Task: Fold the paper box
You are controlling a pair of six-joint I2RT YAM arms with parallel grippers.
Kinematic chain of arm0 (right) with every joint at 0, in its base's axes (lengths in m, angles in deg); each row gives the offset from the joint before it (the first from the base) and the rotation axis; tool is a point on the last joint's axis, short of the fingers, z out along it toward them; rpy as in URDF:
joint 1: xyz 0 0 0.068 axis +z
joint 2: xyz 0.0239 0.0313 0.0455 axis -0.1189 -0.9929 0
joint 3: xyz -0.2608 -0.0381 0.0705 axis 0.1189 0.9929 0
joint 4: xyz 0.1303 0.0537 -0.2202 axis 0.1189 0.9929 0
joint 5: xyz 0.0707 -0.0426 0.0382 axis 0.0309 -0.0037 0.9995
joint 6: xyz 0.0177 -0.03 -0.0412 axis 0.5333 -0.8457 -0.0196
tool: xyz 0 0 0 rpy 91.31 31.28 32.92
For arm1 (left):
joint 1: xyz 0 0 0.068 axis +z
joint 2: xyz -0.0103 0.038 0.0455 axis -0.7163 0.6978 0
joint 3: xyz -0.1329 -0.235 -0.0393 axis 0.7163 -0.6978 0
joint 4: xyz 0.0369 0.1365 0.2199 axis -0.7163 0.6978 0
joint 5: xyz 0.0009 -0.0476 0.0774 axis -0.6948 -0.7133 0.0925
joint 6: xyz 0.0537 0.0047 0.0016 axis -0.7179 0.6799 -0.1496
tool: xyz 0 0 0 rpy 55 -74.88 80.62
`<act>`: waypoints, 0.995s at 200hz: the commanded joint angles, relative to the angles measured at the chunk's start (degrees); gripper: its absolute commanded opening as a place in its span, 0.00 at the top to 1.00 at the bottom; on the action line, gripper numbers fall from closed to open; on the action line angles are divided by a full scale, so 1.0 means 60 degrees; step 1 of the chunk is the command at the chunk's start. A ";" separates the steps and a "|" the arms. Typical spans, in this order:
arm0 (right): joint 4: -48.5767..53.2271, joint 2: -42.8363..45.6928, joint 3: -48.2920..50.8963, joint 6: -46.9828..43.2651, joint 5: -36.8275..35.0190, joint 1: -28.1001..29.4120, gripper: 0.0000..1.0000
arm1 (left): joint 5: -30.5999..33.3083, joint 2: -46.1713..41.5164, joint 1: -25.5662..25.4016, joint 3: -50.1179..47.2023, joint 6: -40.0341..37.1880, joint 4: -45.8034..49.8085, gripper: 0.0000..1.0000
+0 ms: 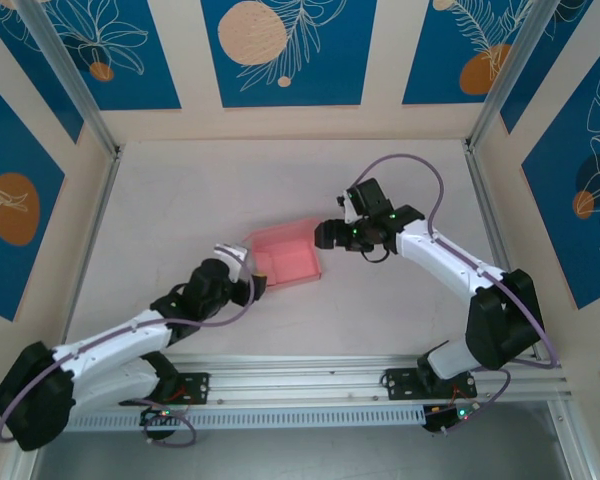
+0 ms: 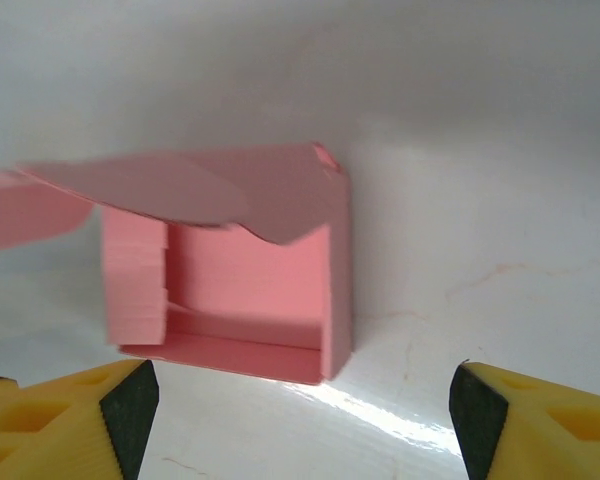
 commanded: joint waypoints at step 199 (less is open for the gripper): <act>-0.2312 -0.3061 0.0037 0.1261 -0.2552 0.2040 0.25 | 0.2026 0.5639 0.0024 0.2282 0.2713 0.0337 0.82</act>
